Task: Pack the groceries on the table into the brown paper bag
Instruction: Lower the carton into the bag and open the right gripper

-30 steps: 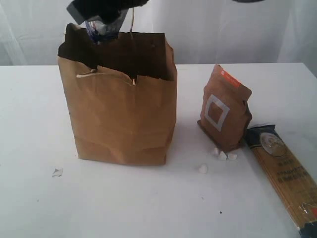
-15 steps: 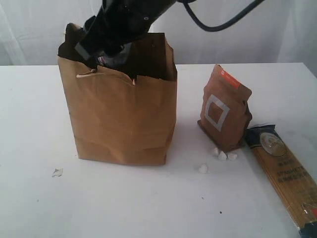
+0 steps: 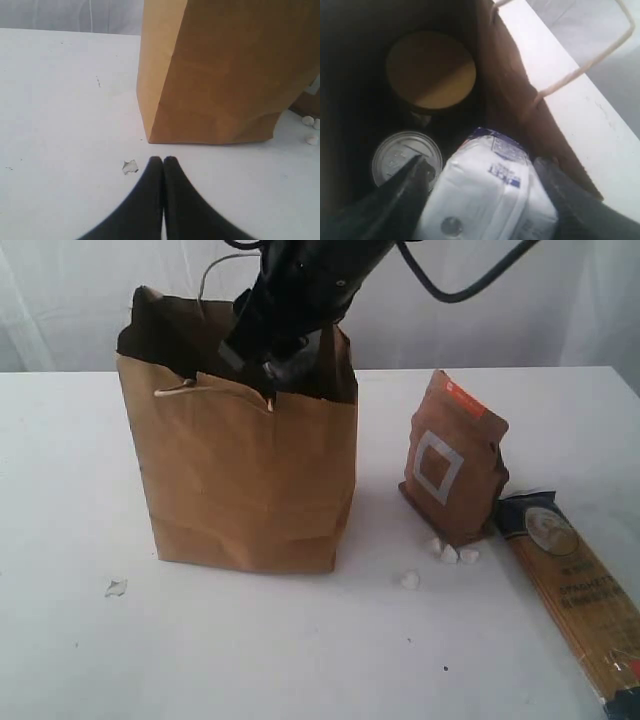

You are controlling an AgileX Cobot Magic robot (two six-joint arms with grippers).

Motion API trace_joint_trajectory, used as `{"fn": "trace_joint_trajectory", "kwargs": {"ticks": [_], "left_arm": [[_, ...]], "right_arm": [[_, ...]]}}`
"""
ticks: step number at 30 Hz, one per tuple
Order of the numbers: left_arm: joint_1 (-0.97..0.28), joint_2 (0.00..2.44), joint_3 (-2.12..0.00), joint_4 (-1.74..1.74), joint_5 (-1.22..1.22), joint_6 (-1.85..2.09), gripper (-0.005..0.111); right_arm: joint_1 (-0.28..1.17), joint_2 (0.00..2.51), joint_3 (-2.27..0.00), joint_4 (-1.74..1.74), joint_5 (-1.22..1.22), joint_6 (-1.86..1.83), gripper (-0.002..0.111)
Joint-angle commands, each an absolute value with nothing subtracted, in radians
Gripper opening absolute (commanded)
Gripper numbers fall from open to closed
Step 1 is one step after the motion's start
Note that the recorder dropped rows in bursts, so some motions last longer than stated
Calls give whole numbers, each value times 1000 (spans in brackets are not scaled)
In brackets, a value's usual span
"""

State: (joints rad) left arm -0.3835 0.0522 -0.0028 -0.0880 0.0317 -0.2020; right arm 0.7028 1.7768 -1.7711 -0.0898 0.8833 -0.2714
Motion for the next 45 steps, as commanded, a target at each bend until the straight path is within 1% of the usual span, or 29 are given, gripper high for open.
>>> {"fn": "trace_joint_trajectory", "kwargs": {"ticks": [1,11,15,25,35,36,38,43,44,45], "left_arm": [[-383,47,0,-95,28,-204,0],[-383,47,0,-95,28,-204,0],[-383,47,0,-95,28,-204,0],[-383,47,0,-95,28,-204,0],[-383,47,0,-95,28,-204,0],[-383,47,0,-95,28,-204,0],[-383,47,0,-95,28,-204,0],[-383,47,0,-95,28,-204,0],[-383,47,0,-95,28,-204,0],[-383,47,0,-95,28,-204,0]], "right_arm": [[694,1790,-1784,-97,873,-267,7],[697,1799,-1784,25,742,-266,7],[708,1799,-1784,56,727,-268,7],[736,1864,-1901,98,760,-268,7],[759,1921,-1956,168,794,-291,8],[760,1925,-1958,168,797,-294,9],[760,1928,-1960,168,806,-313,16],[760,1928,-1964,168,797,-312,52],[760,1928,-1964,168,793,-312,57],[760,1928,-1964,168,790,-312,59]]}}
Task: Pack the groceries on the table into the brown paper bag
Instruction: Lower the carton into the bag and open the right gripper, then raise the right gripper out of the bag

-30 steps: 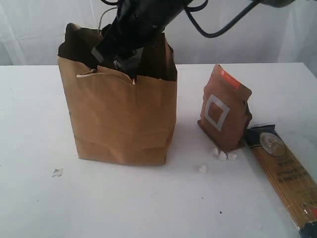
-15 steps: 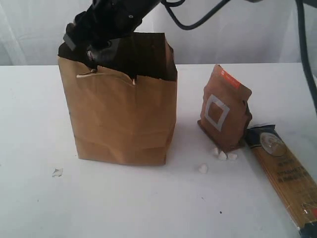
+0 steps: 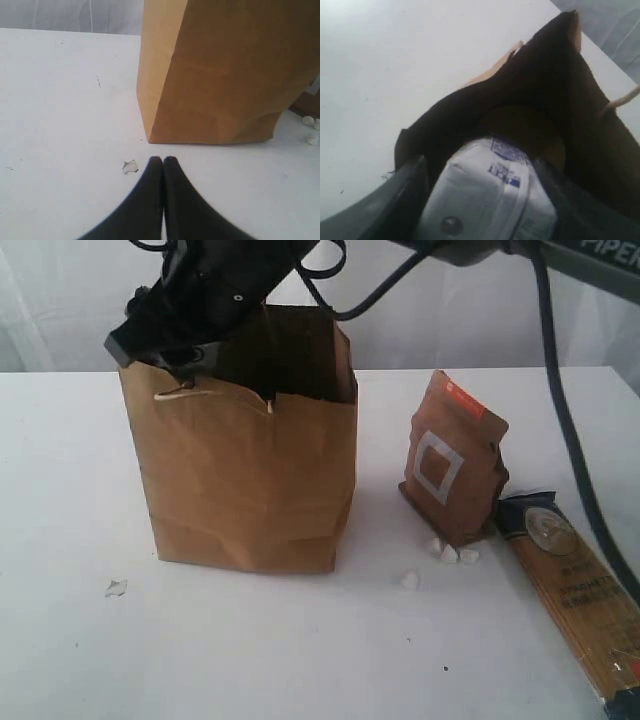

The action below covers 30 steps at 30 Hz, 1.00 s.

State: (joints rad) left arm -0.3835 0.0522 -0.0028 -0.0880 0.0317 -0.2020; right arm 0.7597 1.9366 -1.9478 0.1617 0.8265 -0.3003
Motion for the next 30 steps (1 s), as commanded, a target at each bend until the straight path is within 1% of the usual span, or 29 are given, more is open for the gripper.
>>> {"fn": "trace_joint_trajectory", "kwargs": {"ticks": [1,5,8,9,18,27,30], "left_arm": [[-383,47,0,-95,28,-204,0],[-383,47,0,-95,28,-204,0],[-383,47,0,-95,28,-204,0],[-383,47,0,-95,28,-204,0],[-383,47,0,-95,28,-204,0],[-383,47,0,-95,28,-204,0],[-383,47,0,-95,28,-204,0]], "right_arm": [[760,1928,-1964,168,788,-310,59],[760,1926,-1964,183,788,-310,59],[760,1926,-1964,185,806,-310,66],[760,1924,-1964,185,806,-310,67],[760,1897,-1964,167,808,-309,66],[760,1860,-1964,114,919,-306,66],[760,1846,-1964,97,929,-306,63]]}}
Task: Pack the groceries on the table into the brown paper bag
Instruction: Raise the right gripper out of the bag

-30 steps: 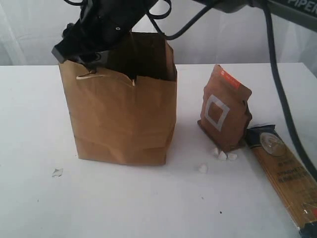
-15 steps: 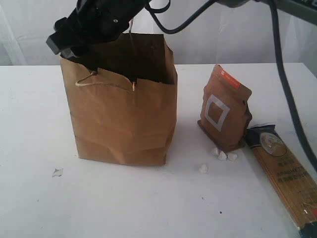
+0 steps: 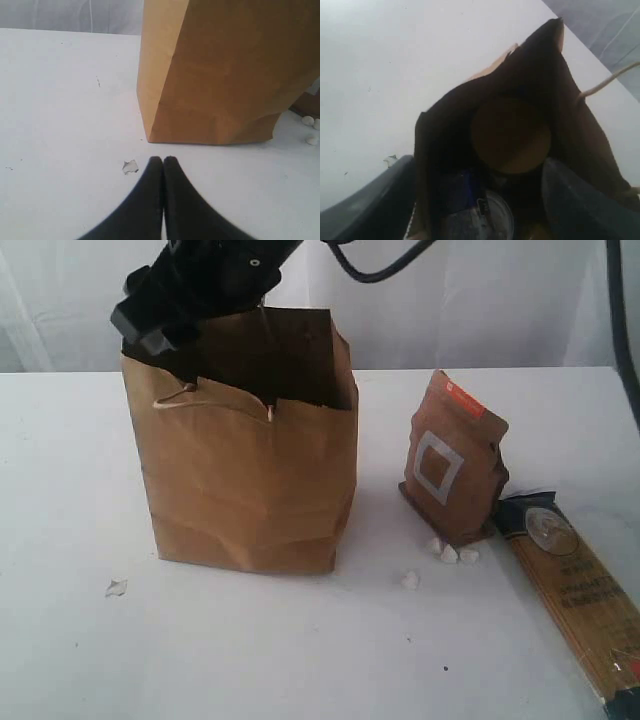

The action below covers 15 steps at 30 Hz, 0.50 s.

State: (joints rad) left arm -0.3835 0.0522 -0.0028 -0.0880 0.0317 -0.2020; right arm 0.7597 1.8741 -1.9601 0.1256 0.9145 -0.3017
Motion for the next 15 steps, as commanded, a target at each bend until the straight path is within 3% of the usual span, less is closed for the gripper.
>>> {"fn": "trace_joint_trajectory", "kwargs": {"ticks": [1,15], "left_arm": [[-383,47,0,-95,28,-204,0],[-383,47,0,-95,28,-204,0]], "right_arm": [[760,1838,-1964,86,929,-300,62],[760,1694,-1962,-42,1037,-204,58]]}}
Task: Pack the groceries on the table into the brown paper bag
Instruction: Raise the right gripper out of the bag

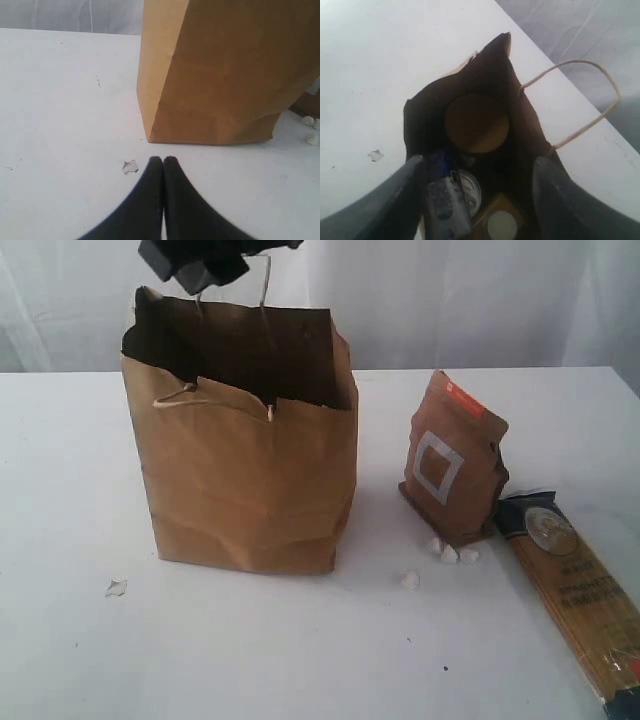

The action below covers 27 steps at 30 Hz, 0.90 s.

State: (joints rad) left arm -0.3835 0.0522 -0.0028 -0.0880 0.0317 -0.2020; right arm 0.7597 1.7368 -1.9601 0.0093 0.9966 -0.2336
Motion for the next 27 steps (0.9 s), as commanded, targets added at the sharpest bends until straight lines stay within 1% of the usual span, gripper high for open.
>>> {"fn": "trace_joint_trajectory", "kwargs": {"ticks": [1,3,8,27], "left_arm": [[-383,47,0,-95,28,-204,0],[-383,47,0,-95,28,-204,0],[-383,47,0,-95,28,-204,0],[-383,47,0,-95,28,-204,0]], "right_arm": [[760,1684,-1962,-62,1050,-197,58],[760,1663,-1960,-95,1065,-177,58],[760,1568,-1875,-175,1067,-130,58],[760,1116,-1331,-343,1000,112,58]]}}
